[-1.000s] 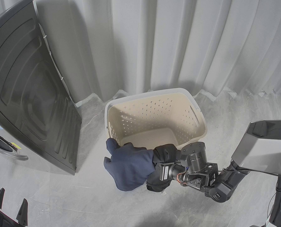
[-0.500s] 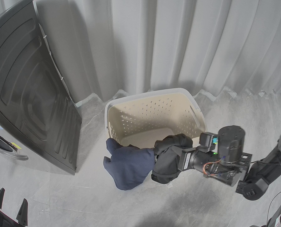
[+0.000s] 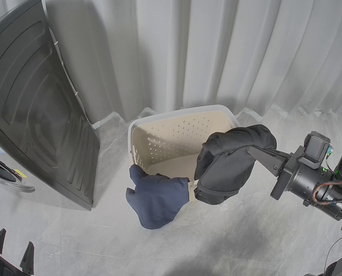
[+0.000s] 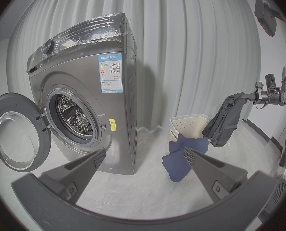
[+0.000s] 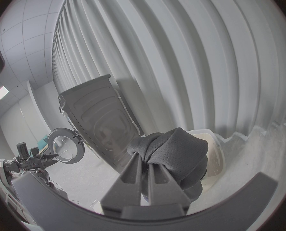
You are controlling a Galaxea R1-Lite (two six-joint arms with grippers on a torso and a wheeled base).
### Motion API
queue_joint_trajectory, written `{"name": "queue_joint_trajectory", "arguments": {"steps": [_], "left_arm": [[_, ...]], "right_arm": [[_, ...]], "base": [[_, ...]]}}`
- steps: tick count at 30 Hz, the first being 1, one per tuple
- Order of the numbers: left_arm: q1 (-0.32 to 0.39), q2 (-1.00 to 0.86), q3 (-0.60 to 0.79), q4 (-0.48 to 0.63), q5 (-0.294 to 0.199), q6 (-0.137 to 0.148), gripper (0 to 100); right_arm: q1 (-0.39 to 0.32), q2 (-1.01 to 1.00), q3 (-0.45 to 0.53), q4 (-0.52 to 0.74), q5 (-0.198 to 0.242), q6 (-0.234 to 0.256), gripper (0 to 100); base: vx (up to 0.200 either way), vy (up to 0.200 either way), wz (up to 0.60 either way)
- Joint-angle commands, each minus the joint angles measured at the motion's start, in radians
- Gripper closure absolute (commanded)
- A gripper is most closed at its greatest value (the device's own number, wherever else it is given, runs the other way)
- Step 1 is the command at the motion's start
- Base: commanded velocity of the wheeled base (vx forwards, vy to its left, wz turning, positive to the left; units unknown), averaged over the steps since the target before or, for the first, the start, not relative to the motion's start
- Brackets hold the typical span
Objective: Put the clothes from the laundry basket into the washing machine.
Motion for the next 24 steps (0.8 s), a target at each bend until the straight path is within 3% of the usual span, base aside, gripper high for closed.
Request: {"name": "queue_joint_trajectory", "arguments": {"steps": [1, 22, 24], "left_arm": [[0.000, -0.010, 0.016, 0.000, 0.000, -0.002, 0], [0.000, -0.010, 0.016, 0.002, 0.000, -0.002, 0], [-0.002, -0.010, 0.016, 0.000, 0.000, -0.002, 0]], "right_arm": [[0.003, -0.060, 0.014, 0.000, 0.001, 0.000, 100], [0.010, -0.042, 0.026, -0.015, 0.021, 0.005, 100], [0.008, -0.034, 0.031, -0.016, 0.027, 0.006, 100]], "base": [[-0.200, 0.000, 0.00], [-0.200, 0.000, 0.00], [0.000, 0.000, 0.00]]}}
